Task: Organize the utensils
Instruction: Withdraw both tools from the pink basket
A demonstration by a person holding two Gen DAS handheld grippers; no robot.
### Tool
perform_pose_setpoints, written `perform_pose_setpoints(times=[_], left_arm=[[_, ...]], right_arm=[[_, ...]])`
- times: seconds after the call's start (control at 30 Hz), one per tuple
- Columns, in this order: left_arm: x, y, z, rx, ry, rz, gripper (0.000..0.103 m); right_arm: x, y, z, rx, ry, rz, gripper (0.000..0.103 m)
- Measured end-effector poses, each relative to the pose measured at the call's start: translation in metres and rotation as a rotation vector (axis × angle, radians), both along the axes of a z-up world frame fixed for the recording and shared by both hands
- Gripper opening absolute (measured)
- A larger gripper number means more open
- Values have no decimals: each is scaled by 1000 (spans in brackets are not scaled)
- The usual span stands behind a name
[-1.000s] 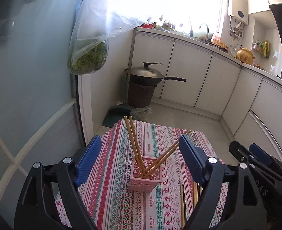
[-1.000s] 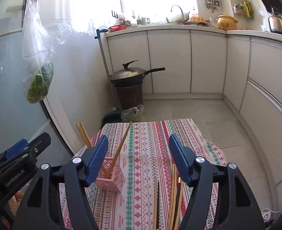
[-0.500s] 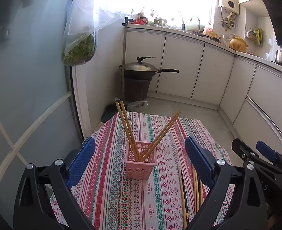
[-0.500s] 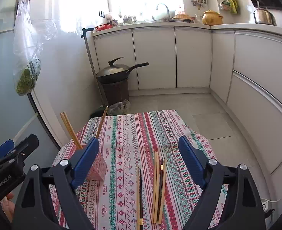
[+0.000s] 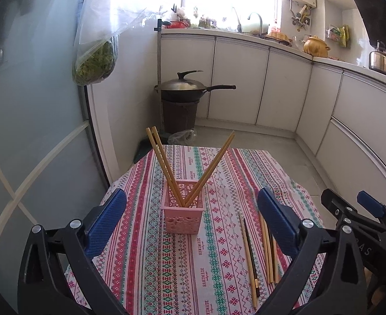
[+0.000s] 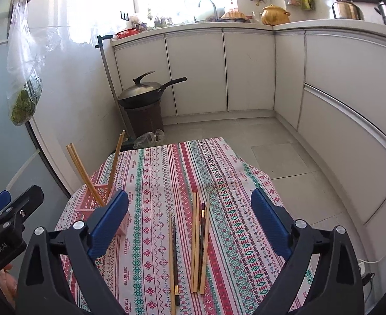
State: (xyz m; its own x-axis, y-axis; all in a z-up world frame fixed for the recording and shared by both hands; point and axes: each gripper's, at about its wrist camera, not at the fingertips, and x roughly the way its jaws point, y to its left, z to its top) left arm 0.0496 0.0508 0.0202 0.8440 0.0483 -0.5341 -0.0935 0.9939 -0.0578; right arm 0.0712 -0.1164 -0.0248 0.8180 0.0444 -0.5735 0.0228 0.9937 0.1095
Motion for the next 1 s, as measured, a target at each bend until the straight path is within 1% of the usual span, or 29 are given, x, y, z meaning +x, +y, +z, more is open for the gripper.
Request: perform_pose_setpoints(times=[0.37,0.57,0.8,1.0], left_arm=[[-2,-7,-9,20,26,-18,96],[0,-13,-19,38,56,-32,96],[1,-19,-26,51,69,-45,96],[7,-24,-39,44,111,-59,96]], right_arm=[[-9,-10,-7,-7,15,-12,96],[-11,-18,-18,4,54,-17,96],[-11,-24,-21,7,59,-27,96],[-9,-33,-32,17,103,-37,96]])
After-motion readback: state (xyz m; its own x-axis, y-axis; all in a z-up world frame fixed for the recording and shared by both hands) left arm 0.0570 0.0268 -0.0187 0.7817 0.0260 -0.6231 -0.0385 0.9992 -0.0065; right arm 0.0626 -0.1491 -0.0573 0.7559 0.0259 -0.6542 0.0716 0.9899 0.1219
